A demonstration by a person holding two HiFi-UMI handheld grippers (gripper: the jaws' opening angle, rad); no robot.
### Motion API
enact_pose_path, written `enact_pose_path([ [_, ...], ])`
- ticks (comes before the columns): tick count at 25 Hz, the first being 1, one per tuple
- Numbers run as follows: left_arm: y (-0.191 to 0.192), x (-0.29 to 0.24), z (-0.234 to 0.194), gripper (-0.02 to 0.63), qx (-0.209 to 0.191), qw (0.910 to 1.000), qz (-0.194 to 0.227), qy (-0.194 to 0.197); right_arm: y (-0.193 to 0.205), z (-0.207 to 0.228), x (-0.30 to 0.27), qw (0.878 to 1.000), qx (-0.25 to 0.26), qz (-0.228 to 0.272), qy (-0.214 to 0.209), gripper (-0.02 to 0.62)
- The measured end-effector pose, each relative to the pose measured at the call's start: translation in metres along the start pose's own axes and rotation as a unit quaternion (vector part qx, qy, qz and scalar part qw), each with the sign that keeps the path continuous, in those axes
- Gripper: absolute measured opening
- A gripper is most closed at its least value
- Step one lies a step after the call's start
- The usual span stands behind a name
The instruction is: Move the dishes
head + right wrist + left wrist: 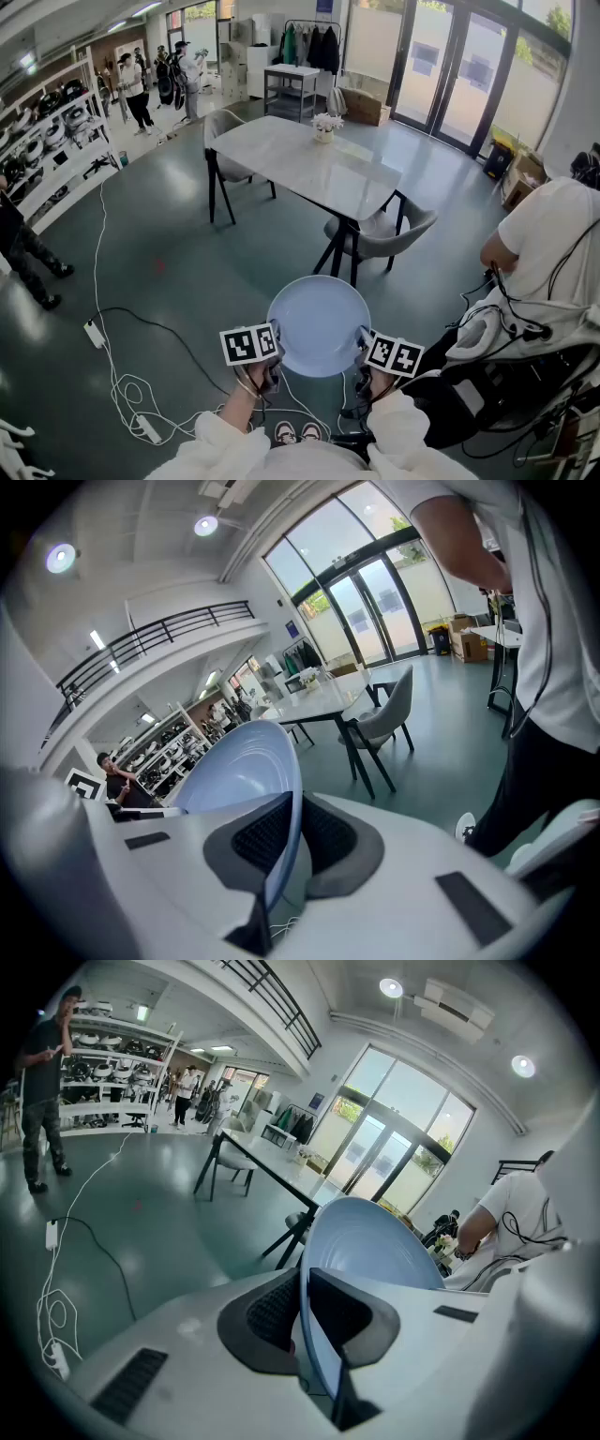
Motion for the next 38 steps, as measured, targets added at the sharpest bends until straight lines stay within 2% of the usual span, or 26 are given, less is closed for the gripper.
enact_pose_path([
  [13, -0.009, 0.006, -0.023, 0.026, -0.001, 0.9999, 0.000, 0.010, 0.007, -0.021, -0.009, 1.000, -0.004, 0.006, 0.004, 0.083],
  [23, -0.004, 0.010, -0.042, 0.026, 0.005, 0.9999, -0.008, 0.009, 0.023, -0.030, -0.023, 1.000, -0.008, -0.011, 0.007, 0.086],
  [38, -0.053, -0.037, -0.067, 0.026, 0.009, 1.0000, -0.003, -0.003, -0.022, -0.043, -0.085, 1.000, -0.007, -0.022, -0.002, 0.086],
])
Point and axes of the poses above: the fingertips, and each gripper's own axes: x backward along the fingers, z to its right, y out of its underside, the point moved 2 cm from there along x, backward along the fingers, and after that the axes turned 13 degrees about y, right-handed, at the moved point
